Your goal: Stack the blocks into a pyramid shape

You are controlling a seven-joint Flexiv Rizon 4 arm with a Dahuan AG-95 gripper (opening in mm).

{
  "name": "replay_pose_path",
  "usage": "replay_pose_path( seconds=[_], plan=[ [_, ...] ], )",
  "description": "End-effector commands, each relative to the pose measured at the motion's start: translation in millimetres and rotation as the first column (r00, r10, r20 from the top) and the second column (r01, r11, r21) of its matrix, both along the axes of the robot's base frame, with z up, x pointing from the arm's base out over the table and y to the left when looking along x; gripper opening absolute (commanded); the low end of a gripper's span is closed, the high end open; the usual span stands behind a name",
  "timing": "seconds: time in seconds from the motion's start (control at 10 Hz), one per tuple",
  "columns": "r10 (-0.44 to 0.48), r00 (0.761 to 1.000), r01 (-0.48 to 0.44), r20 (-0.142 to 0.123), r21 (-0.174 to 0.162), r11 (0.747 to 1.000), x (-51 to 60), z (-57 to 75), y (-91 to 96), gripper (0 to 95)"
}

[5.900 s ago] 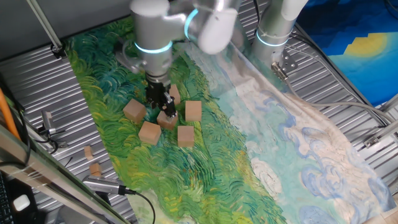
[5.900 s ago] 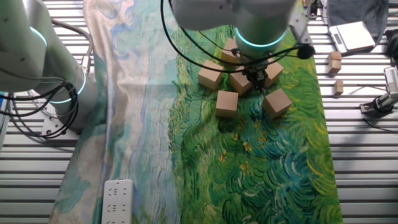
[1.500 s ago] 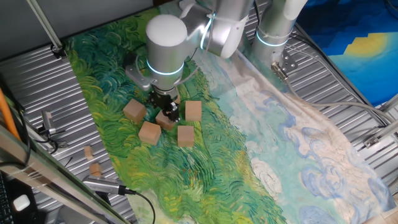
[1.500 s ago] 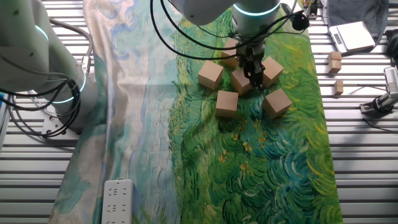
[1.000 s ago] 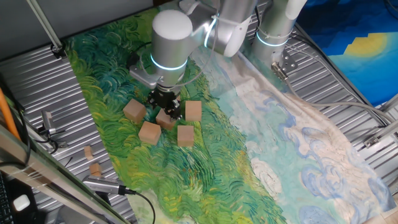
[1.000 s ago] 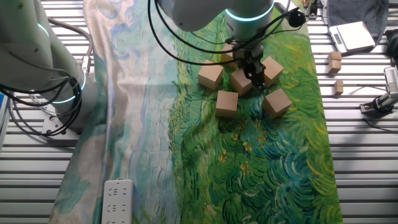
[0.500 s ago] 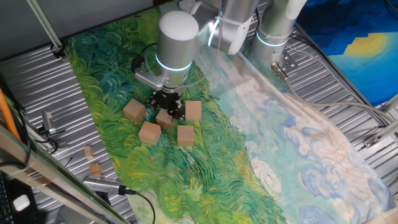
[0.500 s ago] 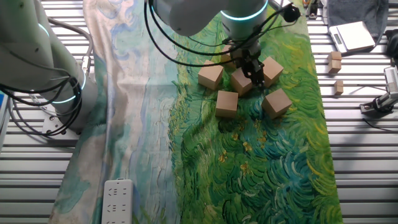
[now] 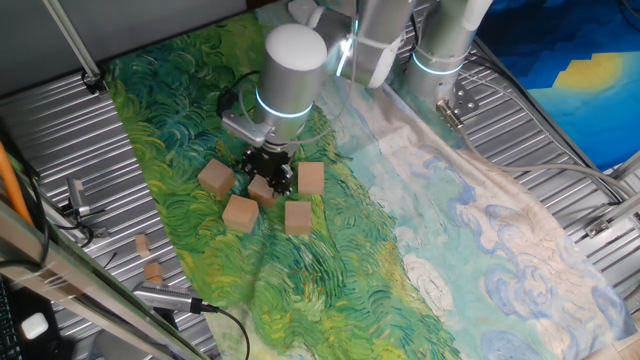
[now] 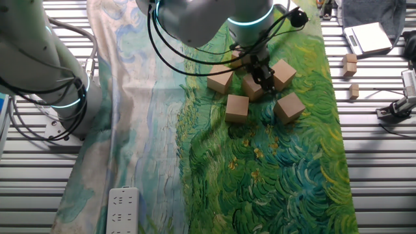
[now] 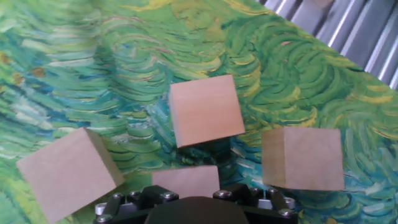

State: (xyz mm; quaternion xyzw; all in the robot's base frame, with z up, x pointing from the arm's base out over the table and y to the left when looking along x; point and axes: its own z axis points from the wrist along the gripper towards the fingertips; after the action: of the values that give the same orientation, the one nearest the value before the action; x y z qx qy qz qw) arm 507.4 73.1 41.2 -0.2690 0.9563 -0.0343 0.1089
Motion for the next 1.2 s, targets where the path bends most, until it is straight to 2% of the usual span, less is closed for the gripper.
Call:
replay_pose_path(
  seconds=[0.1, 0.3, 0.9, 1.2],
  plan=[
    [-0.046, 0.999, 0.046, -0.003, 0.006, 0.999, -1.7, 7.1, 0.6, 0.0],
    [-0.074, 0.997, 0.074, -0.005, 0.017, 0.997, -0.9, 16.2, -1.1, 0.0],
    [-0.093, 0.995, 0.093, -0.030, 0.018, 0.995, 2.0, 48.6, -10.8, 0.0],
    [-0.095, 0.994, 0.096, -0.055, 0.020, 0.995, -2.4, 63.5, -18.1, 0.0]
  ],
)
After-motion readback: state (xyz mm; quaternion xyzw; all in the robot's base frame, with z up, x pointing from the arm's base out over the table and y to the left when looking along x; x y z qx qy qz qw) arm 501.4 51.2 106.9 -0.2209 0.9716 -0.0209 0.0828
